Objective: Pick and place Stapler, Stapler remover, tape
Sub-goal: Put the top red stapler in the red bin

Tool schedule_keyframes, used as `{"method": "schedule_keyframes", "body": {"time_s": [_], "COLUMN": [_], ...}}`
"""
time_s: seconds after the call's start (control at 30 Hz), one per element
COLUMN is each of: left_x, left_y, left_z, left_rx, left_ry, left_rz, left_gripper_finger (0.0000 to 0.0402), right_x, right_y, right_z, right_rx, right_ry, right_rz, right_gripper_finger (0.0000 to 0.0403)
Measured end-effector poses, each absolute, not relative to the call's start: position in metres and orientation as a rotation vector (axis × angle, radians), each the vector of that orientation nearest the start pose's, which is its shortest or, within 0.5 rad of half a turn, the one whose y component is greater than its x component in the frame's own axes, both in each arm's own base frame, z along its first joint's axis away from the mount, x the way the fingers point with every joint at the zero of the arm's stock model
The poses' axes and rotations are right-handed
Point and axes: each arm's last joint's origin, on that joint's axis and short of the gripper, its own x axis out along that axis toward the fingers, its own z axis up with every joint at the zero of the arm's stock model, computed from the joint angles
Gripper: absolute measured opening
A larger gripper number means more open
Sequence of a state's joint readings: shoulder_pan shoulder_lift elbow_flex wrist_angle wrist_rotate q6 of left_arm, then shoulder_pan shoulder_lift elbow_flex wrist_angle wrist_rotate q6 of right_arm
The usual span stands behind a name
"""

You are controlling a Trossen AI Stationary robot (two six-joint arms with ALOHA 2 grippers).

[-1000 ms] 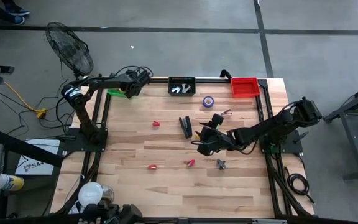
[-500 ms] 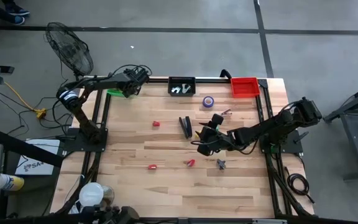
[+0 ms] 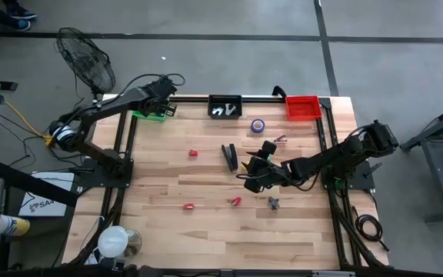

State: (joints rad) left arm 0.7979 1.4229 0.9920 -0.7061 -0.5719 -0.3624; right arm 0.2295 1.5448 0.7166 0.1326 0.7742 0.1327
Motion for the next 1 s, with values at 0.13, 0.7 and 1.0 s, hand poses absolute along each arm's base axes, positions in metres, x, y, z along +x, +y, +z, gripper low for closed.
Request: {"method": "schedule_keyframes", "body": {"time_s": [0.13, 0.7, 1.0], "left_x": [0.175, 0.213, 0.229], "left_y": [0.197, 0.146, 0.112], "left_z": [0.243, 0.263, 0.259], "left_rx": [-0.435, -0.238, 0.032], "left_ry": [0.938, 0.923, 1.037], "left_rz": [1.330, 0.793, 0.393], "left_gripper_finger": [0.0189, 0.0188, 0.0188], "right_x": [0.288, 0.289, 0.289], "right_y": [0.047, 0.046, 0.046], "right_z": [0.171, 0.170, 0.170], "right_rx": [-0.168, -0.070, -0.071], "right_ry": [0.565, 0.554, 0.555], "right_rz": [-0.573, -0.556, -0.554], "right_gripper_finger": [0.0193, 0.0193, 0.0193]}}
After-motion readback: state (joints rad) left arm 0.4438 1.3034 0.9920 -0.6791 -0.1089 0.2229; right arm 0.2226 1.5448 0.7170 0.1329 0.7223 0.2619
